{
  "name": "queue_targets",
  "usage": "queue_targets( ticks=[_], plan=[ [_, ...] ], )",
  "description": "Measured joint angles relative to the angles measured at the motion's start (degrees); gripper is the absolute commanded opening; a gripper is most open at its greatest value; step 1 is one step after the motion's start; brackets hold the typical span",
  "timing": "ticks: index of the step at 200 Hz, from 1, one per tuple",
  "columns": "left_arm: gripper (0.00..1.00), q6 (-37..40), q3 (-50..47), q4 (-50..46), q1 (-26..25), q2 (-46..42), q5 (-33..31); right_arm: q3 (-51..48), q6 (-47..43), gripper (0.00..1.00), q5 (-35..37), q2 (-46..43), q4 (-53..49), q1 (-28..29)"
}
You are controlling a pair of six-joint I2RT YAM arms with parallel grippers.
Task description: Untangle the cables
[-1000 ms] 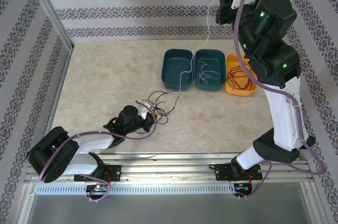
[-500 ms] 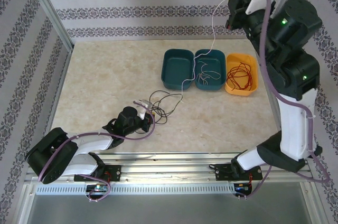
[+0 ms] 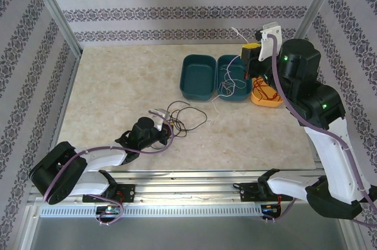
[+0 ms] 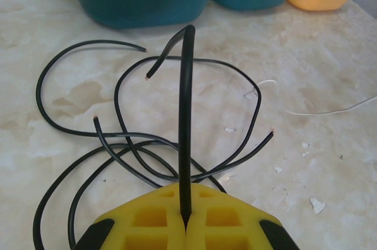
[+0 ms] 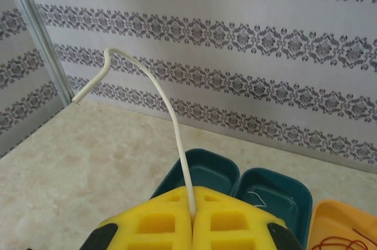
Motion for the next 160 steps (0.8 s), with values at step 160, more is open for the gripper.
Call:
queue_targets(
  ticks=[160],
  plan=[
    [0.11,-1.20,0.00,-1.92,-0.02,-2.36,-2.69,11.69,-6.45,0.00,7.82,1.55,2.40,-2.69]
  ],
)
